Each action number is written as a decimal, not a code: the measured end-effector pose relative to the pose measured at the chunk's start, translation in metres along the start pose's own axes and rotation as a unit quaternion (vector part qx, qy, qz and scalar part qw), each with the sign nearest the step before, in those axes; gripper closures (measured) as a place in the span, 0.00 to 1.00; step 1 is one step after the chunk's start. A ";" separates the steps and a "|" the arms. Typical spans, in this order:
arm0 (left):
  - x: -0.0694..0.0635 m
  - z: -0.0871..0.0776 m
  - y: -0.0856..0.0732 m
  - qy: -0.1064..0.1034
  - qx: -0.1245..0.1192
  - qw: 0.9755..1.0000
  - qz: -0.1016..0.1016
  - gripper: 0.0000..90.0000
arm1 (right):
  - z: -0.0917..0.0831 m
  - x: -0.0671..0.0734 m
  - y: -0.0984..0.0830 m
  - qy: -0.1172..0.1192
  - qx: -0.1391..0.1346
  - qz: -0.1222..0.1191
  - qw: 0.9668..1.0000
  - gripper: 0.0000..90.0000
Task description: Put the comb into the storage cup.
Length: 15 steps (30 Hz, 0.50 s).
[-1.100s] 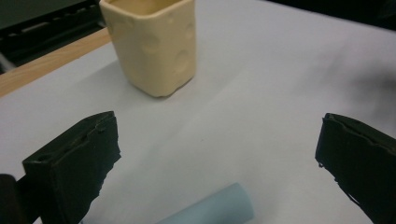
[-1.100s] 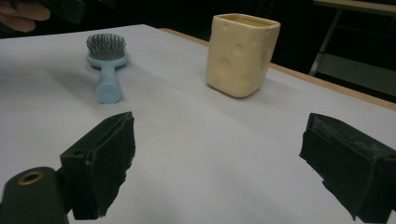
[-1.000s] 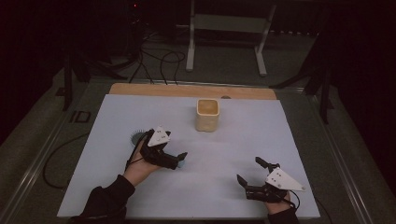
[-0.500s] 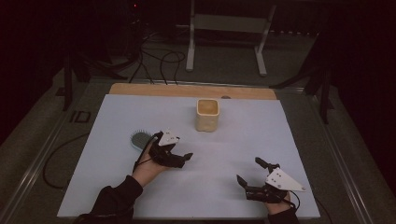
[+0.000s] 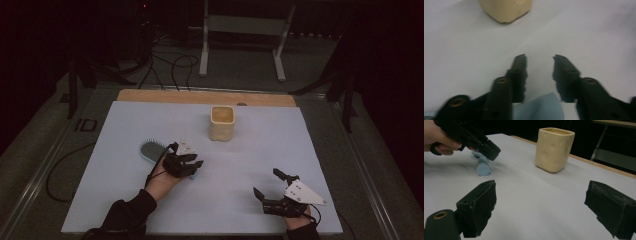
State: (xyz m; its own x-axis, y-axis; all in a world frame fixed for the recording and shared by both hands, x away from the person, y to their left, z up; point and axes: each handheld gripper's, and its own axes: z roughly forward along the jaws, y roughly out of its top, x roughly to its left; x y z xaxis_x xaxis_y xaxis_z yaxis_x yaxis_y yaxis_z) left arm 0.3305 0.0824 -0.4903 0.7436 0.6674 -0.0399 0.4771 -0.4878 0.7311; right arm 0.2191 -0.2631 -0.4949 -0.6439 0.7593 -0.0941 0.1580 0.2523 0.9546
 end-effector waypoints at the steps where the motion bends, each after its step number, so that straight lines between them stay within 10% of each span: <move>1: 0.000 0.001 0.000 -0.004 0.002 1.000 -0.001 0.82 | 0.000 0.000 0.000 0.000 0.000 0.000 1.000 0.11; 6: 0.000 0.003 -0.001 -0.015 0.016 1.000 -0.002 0.99 | 0.000 0.000 0.000 0.001 0.000 0.000 1.000 0.11; 15: -0.003 0.009 -0.002 -0.019 0.041 0.999 0.005 1.00 | 0.000 0.000 0.000 0.002 -0.002 0.003 1.000 0.11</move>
State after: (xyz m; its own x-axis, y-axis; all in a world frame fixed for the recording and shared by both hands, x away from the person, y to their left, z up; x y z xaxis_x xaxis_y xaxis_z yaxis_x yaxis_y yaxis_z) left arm 0.3315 0.0765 -0.4978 0.7651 0.6411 -0.0602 0.5056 -0.5401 0.6728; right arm 0.2195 -0.2631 -0.4947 -0.6457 0.7586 -0.0865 0.1591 0.2446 0.9565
